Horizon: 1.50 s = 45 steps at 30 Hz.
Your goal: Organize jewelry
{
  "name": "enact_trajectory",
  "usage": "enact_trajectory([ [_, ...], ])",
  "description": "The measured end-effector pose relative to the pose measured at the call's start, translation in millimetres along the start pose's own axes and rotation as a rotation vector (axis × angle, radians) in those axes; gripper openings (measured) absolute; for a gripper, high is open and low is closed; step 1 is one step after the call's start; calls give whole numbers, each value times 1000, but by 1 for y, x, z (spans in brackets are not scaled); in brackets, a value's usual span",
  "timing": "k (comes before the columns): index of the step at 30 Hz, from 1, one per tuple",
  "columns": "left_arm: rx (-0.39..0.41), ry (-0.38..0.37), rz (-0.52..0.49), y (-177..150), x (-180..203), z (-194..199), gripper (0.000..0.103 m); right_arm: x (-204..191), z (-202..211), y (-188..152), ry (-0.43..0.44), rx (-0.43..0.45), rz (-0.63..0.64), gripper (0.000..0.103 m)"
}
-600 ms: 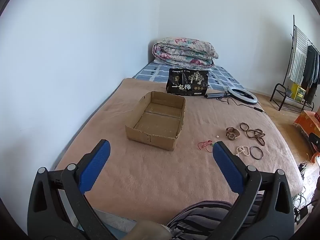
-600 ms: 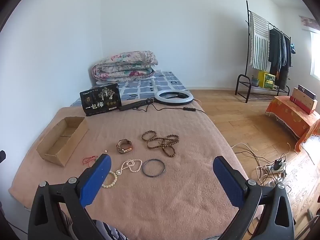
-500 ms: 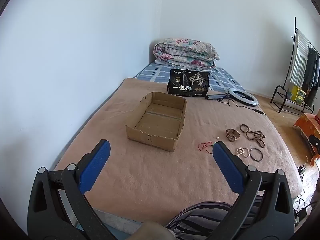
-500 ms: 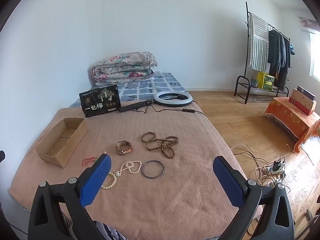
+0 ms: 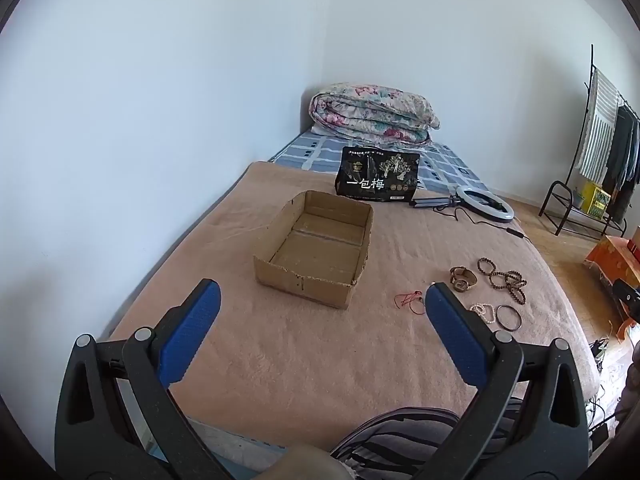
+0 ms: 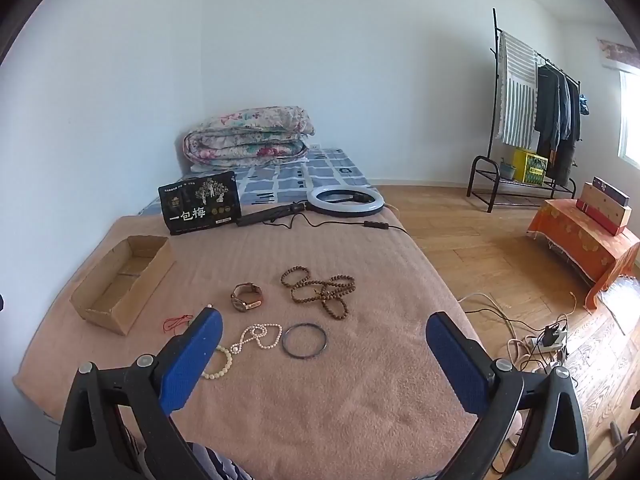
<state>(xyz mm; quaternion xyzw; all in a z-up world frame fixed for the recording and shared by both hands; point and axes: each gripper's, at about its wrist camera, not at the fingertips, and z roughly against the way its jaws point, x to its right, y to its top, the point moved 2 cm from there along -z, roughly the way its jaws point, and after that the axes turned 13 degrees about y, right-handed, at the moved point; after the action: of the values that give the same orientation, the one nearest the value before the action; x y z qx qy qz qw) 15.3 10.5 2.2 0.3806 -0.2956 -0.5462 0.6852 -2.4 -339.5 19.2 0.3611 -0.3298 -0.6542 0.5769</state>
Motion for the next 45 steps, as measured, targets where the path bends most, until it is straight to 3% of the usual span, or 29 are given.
enact_trajectory([
  [17,5,-24,26,15,-6,15,103,1,-3,-3,6,-4,-6,103],
  [45,5,-26,27,8,-6,14,103,0,-5,-2,7,-20,-7,103],
])
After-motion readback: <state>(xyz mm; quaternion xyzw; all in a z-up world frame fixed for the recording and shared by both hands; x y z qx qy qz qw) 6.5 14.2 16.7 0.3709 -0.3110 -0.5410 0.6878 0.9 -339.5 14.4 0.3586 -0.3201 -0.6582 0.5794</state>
